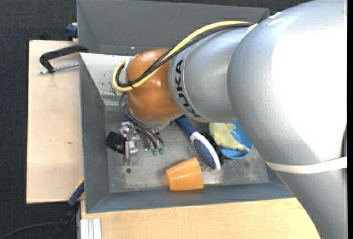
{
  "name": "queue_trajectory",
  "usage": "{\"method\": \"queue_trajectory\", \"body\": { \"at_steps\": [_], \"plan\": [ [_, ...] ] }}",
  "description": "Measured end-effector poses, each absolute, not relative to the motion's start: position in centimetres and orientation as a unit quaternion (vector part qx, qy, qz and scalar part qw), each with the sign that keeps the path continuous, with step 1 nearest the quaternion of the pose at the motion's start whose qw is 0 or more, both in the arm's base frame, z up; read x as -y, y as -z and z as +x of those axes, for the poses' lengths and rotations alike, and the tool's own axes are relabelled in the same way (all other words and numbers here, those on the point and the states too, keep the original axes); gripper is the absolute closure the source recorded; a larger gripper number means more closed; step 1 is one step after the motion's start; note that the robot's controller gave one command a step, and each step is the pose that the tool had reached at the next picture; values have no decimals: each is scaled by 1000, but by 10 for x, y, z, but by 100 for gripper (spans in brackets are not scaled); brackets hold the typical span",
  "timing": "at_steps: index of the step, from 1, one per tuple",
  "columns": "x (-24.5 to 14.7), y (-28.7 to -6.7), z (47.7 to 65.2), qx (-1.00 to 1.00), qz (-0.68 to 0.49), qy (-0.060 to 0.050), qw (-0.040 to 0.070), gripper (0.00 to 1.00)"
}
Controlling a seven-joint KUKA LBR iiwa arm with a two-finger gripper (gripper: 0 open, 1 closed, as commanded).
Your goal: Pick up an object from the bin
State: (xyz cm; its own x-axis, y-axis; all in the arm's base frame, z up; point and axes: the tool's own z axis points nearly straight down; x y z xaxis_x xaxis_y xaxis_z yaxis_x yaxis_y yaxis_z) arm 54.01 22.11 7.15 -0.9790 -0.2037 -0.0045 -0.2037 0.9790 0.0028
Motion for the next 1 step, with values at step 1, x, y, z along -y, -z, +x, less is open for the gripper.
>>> {"method": "queue_trajectory", "body": {
  "at_steps": [1],
  "plan": [
    [-219,-155,539,-995,-102,-2,6,100]
  ]
}}
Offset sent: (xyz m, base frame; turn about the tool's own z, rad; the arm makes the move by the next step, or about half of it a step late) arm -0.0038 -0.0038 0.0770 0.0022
